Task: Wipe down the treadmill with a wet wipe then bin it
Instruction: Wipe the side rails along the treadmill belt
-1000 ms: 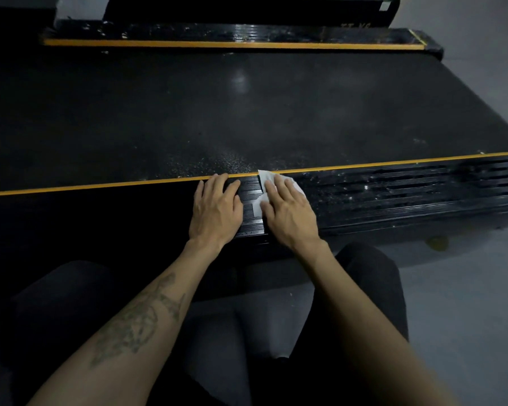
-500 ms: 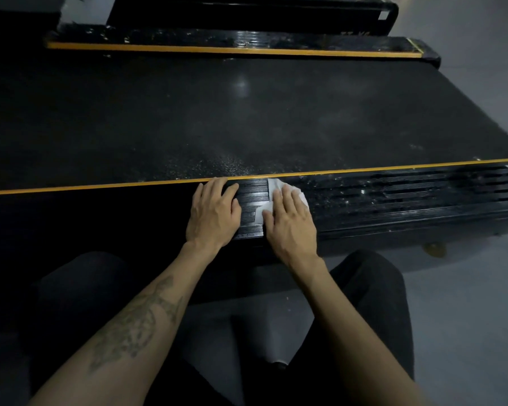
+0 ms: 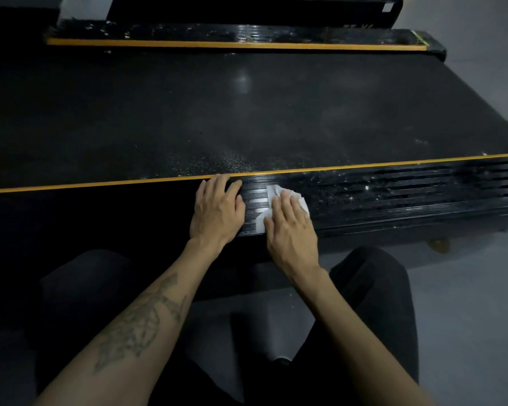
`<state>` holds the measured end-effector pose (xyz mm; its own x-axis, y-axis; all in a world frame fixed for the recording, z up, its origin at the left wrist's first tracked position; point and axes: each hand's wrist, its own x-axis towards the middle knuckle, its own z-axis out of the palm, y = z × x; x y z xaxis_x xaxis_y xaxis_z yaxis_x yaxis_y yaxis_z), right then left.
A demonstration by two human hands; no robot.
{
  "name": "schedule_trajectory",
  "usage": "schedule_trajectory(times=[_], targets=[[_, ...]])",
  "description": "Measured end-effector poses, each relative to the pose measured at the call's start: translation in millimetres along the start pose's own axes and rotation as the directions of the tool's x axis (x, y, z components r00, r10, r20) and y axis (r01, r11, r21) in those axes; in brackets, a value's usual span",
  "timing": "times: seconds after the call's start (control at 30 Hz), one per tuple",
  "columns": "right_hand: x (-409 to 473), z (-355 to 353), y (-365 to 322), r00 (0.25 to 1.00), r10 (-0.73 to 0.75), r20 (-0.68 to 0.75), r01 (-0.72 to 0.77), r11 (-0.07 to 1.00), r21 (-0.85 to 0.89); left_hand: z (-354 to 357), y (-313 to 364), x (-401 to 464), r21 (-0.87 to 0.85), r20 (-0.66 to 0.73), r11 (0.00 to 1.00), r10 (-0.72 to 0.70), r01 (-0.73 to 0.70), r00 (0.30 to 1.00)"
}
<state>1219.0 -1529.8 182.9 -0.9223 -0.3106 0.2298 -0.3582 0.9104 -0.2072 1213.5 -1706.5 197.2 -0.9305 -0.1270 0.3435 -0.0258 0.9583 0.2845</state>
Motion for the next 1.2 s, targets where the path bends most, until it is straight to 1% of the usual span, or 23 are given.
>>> schedule_trajectory(times=[0.1, 0.17, 0.2, 0.23, 0.3, 0.37, 0.47, 0.53, 0.63, 0.7, 0.77, 0.8, 0.9, 0.97, 1.03, 1.1, 1.13, 1.2], targets=[[6.6, -5.4, 3.6, 0.997, -0.072, 0.024, 0.070, 0.995, 0.071, 1.2, -0.1, -0.5, -0.002, -0.011, 1.000, 0.011, -0.011, 1.000], [15.7, -7.8, 13.4, 0.995, -0.077, 0.058, 0.073, 0.995, 0.074, 0.9, -0.1, -1.0, -0.009, -0.012, 1.000, 0.008, -0.008, 1.000], [16.4, -7.3, 16.6, 0.997, -0.057, 0.057, 0.054, 0.997, 0.064, 1.0, -0.1, -1.9, -0.012, -0.011, 1.000, 0.007, -0.007, 1.000], [13.7, -5.8, 17.1, 0.999, -0.027, 0.036, 0.025, 0.999, 0.047, 1.2, -0.1, -2.6, -0.014, -0.010, 1.000, 0.007, -0.007, 1.000], [0.3, -2.4, 10.8, 0.998, 0.024, -0.053, -0.023, 1.000, 0.021, 1.2, 0.1, -2.0, -0.026, -0.012, 1.000, 0.009, -0.009, 1.000], [-16.6, 1.7, 1.0, 0.993, 0.020, -0.118, -0.019, 1.000, 0.013, 1.7, -0.1, -0.9, -0.033, -0.014, 0.999, 0.008, -0.008, 1.000], [-14.8, 3.4, -3.6, 0.992, -0.047, -0.116, 0.049, 0.999, 0.009, 1.8, -0.2, -0.6, -0.033, -0.019, 0.999, 0.004, -0.005, 1.000], [-3.6, 2.6, -0.4, 0.994, -0.054, -0.097, 0.055, 0.998, 0.013, 1.8, -0.4, -1.5, -0.032, -0.013, 0.999, 0.008, -0.008, 1.000], [4.2, 0.2, 7.9, 0.997, -0.007, -0.071, 0.009, 1.000, 0.016, -0.1, 0.3, -1.9, -0.033, -0.002, 0.999, 0.008, -0.008, 1.000], [-4.9, 0.2, 6.1, 0.990, 0.047, -0.130, -0.048, 0.999, -0.003, 0.3, -0.1, -1.5, -0.034, -0.005, 0.999, 0.007, -0.007, 1.000], [-17.2, 3.0, -2.4, 0.982, 0.065, -0.176, -0.068, 0.998, -0.011, 1.1, -0.3, -1.0, -0.036, -0.009, 0.999, 0.006, -0.006, 1.000], [-20.4, 4.5, -6.4, 0.983, 0.051, -0.175, -0.053, 0.999, -0.007, 1.1, -0.3, -0.6, -0.035, -0.009, 0.999, 0.005, -0.006, 1.000], [-13.2, 4.8, -5.3, 0.989, -0.052, -0.139, 0.057, 0.998, 0.032, 0.2, -0.4, -1.4, -0.027, 0.000, 1.000, 0.008, -0.008, 1.000], [-5.2, 4.3, 5.7, 0.991, -0.076, -0.110, 0.080, 0.996, 0.030, -0.1, -0.3, -2.4, -0.020, 0.013, 1.000, 0.012, -0.011, 1.000], [-5.5, 2.3, 15.9, 0.992, -0.007, -0.126, 0.009, 1.000, 0.016, -0.7, 0.0, -2.2, -0.013, 0.017, 1.000, 0.014, -0.013, 1.000], [-15.4, 1.8, 14.4, 0.979, 0.080, -0.186, -0.078, 0.997, 0.017, -0.6, -0.2, -2.0, -0.008, 0.015, 1.000, 0.014, -0.014, 1.000], [-21.6, 3.3, 9.3, 0.974, 0.095, -0.206, -0.094, 0.995, 0.019, 0.0, -0.5, -1.9, -0.007, 0.010, 1.000, 0.014, -0.014, 1.000], [-31.3, 8.0, -2.4, 0.972, 0.058, -0.229, -0.057, 0.998, 0.012, 0.3, -0.6, -1.6, -0.007, -0.001, 1.000, 0.021, -0.021, 1.000]])
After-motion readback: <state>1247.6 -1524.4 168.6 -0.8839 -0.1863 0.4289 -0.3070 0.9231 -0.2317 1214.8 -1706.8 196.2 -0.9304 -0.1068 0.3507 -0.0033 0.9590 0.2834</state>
